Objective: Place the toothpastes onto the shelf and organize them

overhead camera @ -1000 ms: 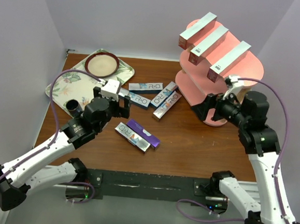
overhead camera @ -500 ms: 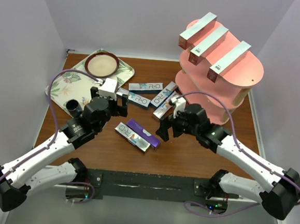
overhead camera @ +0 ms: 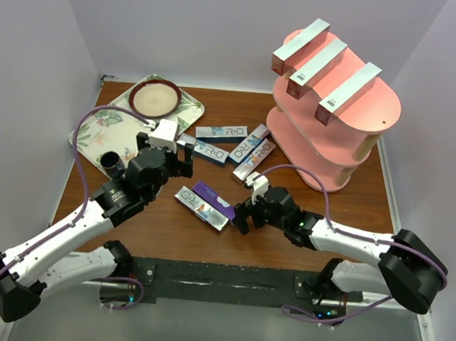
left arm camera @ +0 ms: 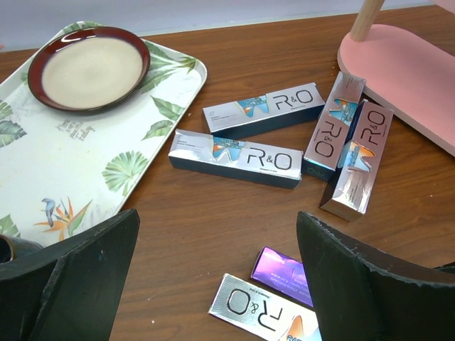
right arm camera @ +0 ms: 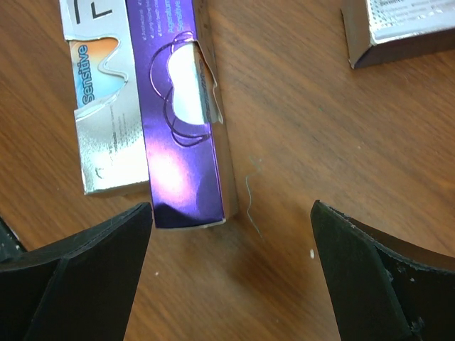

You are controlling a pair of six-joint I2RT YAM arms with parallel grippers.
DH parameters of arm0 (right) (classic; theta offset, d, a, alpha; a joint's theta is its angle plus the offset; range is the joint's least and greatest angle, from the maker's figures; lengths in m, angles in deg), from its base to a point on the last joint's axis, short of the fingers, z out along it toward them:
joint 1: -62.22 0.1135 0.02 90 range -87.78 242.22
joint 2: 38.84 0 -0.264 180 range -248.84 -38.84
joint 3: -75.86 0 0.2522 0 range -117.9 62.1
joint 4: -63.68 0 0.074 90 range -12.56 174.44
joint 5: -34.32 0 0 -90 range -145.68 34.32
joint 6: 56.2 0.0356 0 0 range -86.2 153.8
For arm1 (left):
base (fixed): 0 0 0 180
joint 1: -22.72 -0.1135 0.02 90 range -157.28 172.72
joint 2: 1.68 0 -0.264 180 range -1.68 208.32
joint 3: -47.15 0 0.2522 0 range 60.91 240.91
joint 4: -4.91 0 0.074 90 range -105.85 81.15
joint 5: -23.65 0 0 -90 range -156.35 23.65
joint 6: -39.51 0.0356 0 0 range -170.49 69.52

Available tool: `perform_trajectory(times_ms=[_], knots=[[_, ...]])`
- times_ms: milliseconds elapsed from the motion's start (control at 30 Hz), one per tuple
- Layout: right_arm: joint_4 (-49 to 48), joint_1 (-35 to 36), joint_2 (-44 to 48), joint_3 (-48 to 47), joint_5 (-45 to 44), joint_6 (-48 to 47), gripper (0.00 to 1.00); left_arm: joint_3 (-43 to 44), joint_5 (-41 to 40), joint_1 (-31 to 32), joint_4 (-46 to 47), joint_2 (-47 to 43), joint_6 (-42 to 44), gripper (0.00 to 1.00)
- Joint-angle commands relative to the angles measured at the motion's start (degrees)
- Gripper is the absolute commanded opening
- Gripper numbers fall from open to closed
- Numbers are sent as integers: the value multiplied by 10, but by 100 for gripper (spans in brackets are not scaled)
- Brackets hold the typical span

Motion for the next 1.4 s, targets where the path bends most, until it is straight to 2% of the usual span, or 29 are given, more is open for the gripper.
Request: perform_trajectory(times_ms=[0, 267, 500, 967, 1133, 1167, 1367], knots=[[-79, 3, -18, 4, 21, -21, 98, -3, -19, -3, 6, -1, 0, 97], [-59, 6, -65, -13, 46, -37, 96, -3, -18, -3, 5, 3, 2, 97], [-42, 12, -79, -19, 13, -52, 93, -3, -20, -3, 5, 4, 3, 97], [-56, 39, -144, -55, -1, -76, 86, -5, -22, -3, 4, 9, 5, 97], [-62, 50, -155, -59, -23, -78, 78, -4, -20, -3, 4, 11, 5, 97], [-63, 50, -154, -59, -23, -78, 71, -5, -19, -3, 4, 11, 5, 97], [-65, 52, -108, -33, -59, -65, 52, -5, -20, -3, 4, 11, 4, 97]])
